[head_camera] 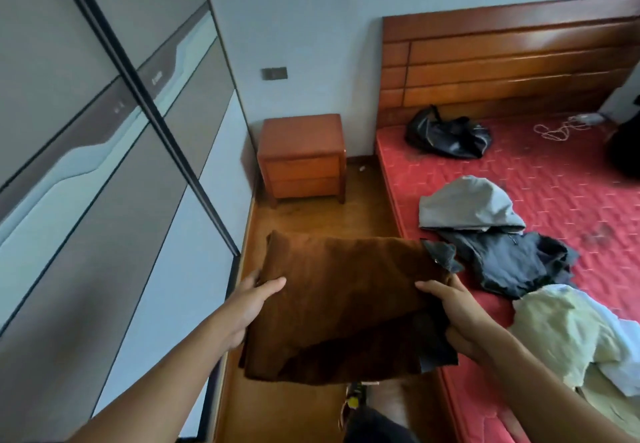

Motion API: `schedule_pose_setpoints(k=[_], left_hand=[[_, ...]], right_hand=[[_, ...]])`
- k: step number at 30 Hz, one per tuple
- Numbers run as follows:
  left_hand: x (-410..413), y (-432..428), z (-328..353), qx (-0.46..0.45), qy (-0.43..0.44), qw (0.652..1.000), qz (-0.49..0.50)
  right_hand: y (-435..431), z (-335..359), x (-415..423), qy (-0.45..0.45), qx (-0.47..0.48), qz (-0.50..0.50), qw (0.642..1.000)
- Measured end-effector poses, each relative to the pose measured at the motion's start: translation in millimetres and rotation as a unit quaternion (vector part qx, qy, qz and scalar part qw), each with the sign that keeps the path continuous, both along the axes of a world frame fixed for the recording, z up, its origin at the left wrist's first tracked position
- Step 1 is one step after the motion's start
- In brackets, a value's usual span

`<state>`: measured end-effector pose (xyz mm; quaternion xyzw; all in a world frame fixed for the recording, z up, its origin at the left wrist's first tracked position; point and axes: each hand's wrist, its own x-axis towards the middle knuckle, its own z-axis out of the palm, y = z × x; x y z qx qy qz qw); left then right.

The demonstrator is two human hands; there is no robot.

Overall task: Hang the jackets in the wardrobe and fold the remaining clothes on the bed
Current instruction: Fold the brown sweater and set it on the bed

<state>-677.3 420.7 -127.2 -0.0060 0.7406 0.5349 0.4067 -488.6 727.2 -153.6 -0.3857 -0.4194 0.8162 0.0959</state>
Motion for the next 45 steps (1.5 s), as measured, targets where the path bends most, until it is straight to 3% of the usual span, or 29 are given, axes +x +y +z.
schedule_pose_setpoints(k=[9, 17, 22, 29, 35, 45], left_hand=[[-173, 181, -11, -0.063, 0.026, 0.995, -0.073], [-299, 333, -3, -0.08, 0.036, 0.991, -0.101], [-371, 428, -20, -0.057, 0.022, 0.988, -0.141], [-497, 571, -71, -0.059, 0.012, 0.974, -0.219], [-590, 681, -121, -0.12, 0.012, 0.954, -0.275], [-628, 848, -257, -0.197, 0.062, 0.932, -0.297]], right_hand=[[144, -51, -135, -0.01, -0.033, -0.088, 0.996], [271, -55, -246, -0.1, 0.052, -0.103, 0.988], [337, -61, -296, -0.113, 0.051, -0.151, 0.981], [427, -82, -387, -0.145, 0.041, -0.24, 0.959], [503, -118, -472, -0.219, 0.044, -0.265, 0.938], [657, -242, -531, -0.365, 0.094, -0.248, 0.892]])
